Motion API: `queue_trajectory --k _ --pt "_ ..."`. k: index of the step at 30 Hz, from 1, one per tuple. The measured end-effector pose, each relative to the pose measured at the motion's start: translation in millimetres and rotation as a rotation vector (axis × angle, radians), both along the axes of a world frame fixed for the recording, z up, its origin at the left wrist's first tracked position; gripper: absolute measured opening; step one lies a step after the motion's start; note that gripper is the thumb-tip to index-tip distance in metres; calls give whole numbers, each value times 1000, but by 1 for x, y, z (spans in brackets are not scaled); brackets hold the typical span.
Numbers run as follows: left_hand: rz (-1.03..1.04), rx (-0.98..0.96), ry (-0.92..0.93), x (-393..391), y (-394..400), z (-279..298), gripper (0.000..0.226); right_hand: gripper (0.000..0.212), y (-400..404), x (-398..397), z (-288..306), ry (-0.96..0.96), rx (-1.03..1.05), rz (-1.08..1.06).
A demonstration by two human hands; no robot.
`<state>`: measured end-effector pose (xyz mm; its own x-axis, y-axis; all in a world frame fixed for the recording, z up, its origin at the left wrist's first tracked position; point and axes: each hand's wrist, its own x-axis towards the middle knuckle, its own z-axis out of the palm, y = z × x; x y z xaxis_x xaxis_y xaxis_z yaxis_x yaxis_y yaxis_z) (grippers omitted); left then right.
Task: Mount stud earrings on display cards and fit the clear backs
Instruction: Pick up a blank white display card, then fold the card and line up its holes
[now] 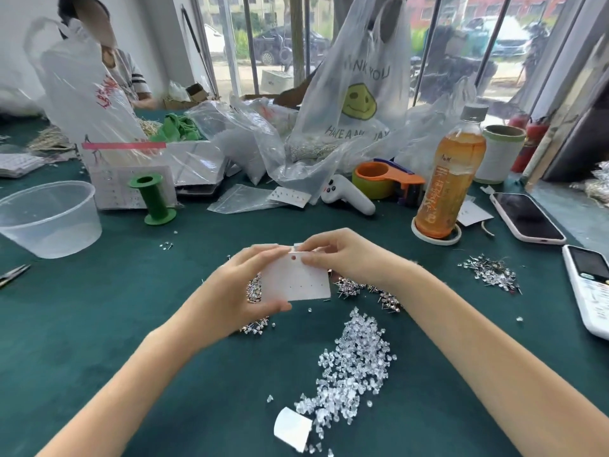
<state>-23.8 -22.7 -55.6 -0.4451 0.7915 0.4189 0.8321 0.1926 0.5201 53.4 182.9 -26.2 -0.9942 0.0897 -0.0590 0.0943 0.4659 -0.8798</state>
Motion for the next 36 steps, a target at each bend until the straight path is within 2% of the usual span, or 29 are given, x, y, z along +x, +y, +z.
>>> queue_trajectory --k 3,7,10,12,15,19,27,31,33,36 --pt "54 30 48 -1 -4 -5 67 9 -5 -6 -4 -2 -29 -24" --pt "250 63 41 -13 -11 -10 73 9 -4 -1 -16 177 183 -247" --pt "300 58 -8 -17 -13 -14 77 9 -18 9 -22 161 332 -86" --pt "327 78 -18 -18 -11 -17 78 27 -32 8 -30 134 529 23" --pt "391 141 -40 -16 -9 -20 80 44 -50 1 -38 172 736 25" --pt "453 163 29 -16 -7 -24 76 49 -60 -10 -42 236 842 0" --pt "489 182 61 -16 -9 -19 73 16 -71 -7 -41 345 777 41" --pt "482 186 49 -14 -12 -14 70 11 -68 -1 -38 363 701 31" --pt "473 185 31 -14 -14 -13 70 7 -65 4 -35 353 571 -25" --pt "442 174 -1 -12 -14 -11 73 4 -59 9 -28 300 198 -108"
